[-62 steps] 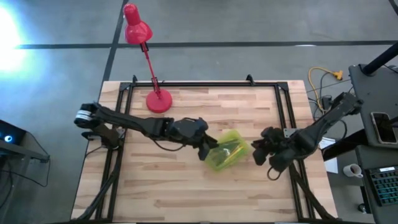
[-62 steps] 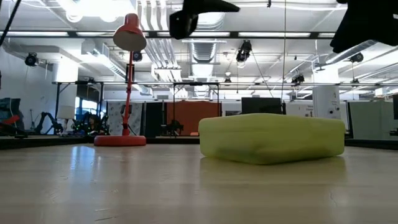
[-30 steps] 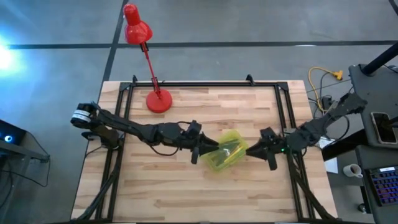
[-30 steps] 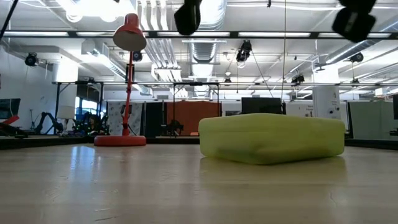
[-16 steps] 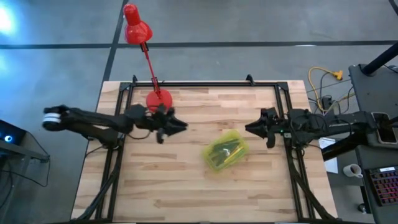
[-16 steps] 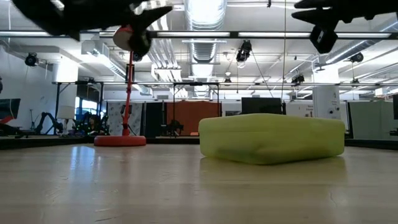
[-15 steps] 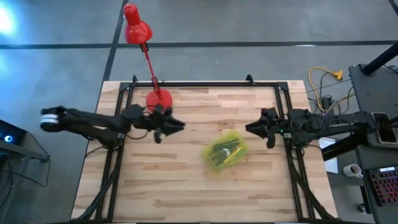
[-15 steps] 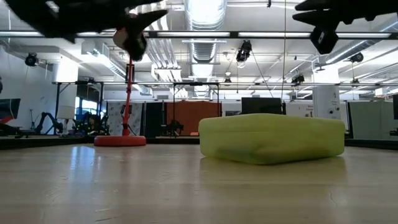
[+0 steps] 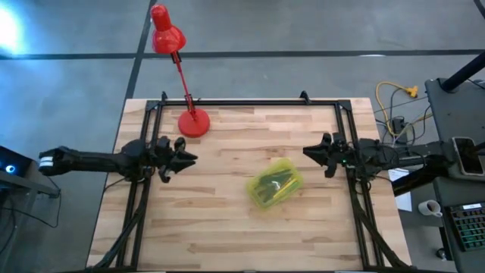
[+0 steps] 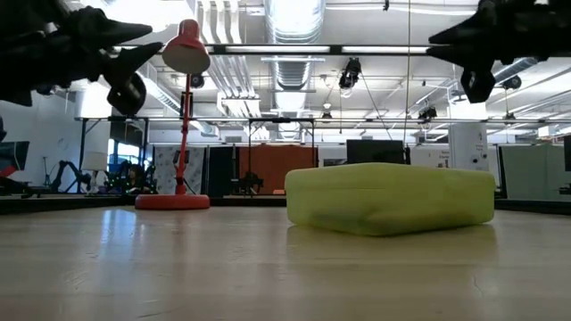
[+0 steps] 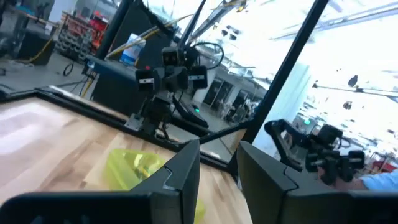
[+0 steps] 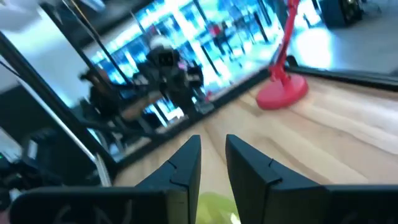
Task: Pick & place school supplies into a supply box
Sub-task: Return to Home Position
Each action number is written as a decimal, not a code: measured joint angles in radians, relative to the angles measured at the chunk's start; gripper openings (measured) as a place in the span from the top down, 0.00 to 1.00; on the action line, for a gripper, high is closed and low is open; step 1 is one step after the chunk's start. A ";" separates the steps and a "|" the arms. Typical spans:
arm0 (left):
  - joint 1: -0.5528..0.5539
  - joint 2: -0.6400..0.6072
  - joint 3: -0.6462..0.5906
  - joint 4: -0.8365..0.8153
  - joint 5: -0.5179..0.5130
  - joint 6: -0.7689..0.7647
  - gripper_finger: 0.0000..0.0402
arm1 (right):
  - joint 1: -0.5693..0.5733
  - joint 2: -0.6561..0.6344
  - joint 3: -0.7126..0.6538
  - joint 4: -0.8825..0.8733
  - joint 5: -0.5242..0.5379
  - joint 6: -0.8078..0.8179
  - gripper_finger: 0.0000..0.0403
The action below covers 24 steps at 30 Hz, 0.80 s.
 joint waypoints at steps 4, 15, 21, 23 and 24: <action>0.002 -0.121 0.011 -0.166 -0.001 0.000 0.77 | 0.000 -0.106 -0.091 0.055 0.002 0.001 0.83; 0.003 -0.228 0.016 -0.244 -0.001 0.000 0.77 | 0.000 -0.388 -0.243 0.055 0.008 -0.007 0.83; 0.003 -0.187 -0.003 -0.253 -0.077 0.000 0.77 | 0.000 -0.406 -0.251 -0.057 0.030 0.020 0.83; 0.003 -0.174 -0.013 -0.259 -0.114 0.000 0.77 | 0.000 -0.394 -0.250 -0.058 0.037 -0.009 0.83; 0.003 -0.166 -0.012 -0.269 -0.118 0.000 0.77 | 0.000 -0.390 -0.250 -0.058 0.034 -0.029 0.83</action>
